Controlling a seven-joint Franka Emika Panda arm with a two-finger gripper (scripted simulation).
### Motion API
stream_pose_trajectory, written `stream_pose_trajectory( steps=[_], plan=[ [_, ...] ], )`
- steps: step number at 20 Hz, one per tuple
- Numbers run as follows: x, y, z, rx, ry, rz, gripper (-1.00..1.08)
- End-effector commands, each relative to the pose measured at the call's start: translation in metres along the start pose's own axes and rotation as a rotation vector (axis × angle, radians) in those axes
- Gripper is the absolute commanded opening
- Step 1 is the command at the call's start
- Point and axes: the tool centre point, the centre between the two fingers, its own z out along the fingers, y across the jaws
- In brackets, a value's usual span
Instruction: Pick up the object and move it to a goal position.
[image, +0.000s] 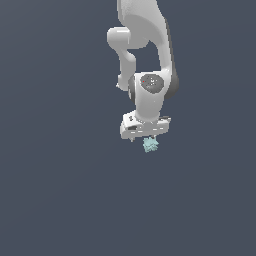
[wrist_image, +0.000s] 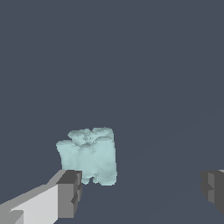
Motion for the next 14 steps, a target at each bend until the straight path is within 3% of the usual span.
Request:
stream_pose_trajectory(
  steps=[1,7,14],
  plan=[
    [-0.003,-0.019,0.01,-0.003,0.006,-0.04,1.0],
    [-0.009,-0.045,0.024,-0.005,0.014,-0.094,1.0],
    [-0.009,-0.047,0.028,-0.005,0.013,-0.098,1.0]
  ],
)
